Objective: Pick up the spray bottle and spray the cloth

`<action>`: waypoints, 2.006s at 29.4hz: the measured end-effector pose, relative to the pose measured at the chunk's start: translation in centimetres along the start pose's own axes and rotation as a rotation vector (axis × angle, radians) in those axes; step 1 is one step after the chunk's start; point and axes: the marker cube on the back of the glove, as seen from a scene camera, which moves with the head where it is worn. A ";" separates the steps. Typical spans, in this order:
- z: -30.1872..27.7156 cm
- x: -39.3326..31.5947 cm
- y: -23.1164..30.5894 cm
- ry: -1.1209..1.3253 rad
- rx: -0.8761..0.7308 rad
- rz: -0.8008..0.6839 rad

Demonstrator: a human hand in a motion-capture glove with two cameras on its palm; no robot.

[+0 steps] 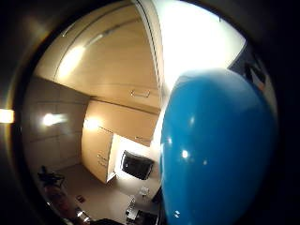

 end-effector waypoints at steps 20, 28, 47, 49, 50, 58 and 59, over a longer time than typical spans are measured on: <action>4.9 8.5 3.2 -0.004 -0.069 0.050; 5.1 10.9 4.4 0.019 -0.054 0.070; 5.9 10.4 4.7 0.056 -0.135 0.071; 6.0 10.4 4.7 0.083 -0.158 0.061; 6.0 10.4 4.8 0.089 -0.165 0.062; 6.1 10.5 5.5 0.087 -0.202 0.054; 6.0 10.3 5.7 0.086 -0.211 0.043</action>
